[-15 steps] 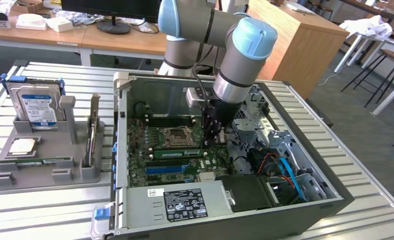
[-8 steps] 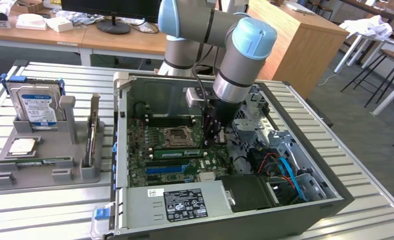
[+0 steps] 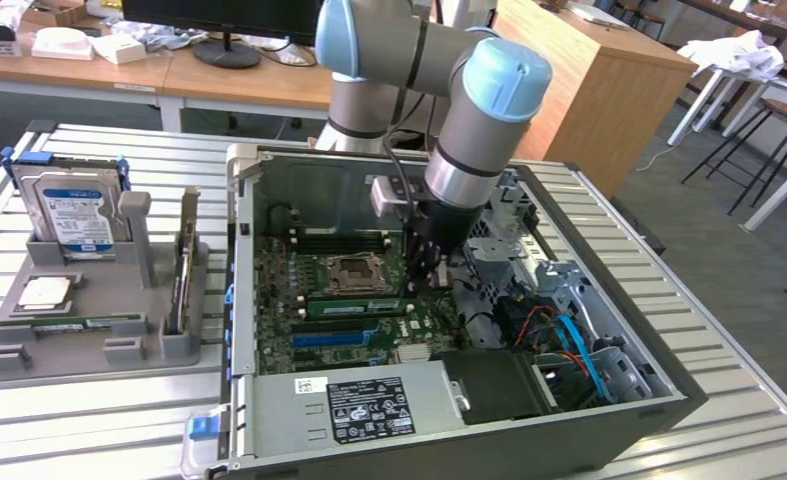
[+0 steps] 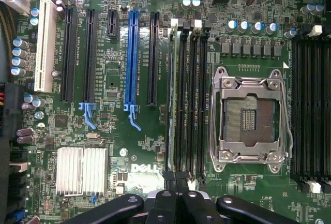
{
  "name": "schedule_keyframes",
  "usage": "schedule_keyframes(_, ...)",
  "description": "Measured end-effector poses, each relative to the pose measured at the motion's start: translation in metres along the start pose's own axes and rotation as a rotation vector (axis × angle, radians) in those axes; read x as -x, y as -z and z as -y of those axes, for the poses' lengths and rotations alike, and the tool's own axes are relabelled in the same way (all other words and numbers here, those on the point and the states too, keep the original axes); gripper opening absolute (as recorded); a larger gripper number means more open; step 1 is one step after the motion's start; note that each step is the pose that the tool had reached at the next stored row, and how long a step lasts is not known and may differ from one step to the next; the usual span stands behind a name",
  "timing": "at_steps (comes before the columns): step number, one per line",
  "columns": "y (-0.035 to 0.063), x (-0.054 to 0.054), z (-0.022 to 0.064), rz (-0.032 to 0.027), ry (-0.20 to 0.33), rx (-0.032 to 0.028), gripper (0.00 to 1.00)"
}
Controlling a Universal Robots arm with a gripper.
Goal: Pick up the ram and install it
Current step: 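Press down the ram until it locks into place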
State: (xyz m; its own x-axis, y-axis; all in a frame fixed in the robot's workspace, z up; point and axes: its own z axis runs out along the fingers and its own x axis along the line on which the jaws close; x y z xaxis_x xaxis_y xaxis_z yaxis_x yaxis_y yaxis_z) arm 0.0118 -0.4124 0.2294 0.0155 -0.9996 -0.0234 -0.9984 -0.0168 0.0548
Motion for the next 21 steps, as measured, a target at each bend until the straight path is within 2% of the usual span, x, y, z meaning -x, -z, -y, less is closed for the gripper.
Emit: schedule_keyframes(21, -0.0028, 0.0006, 0.0002, 0.0004, 0.000, -0.0001, 0.10)
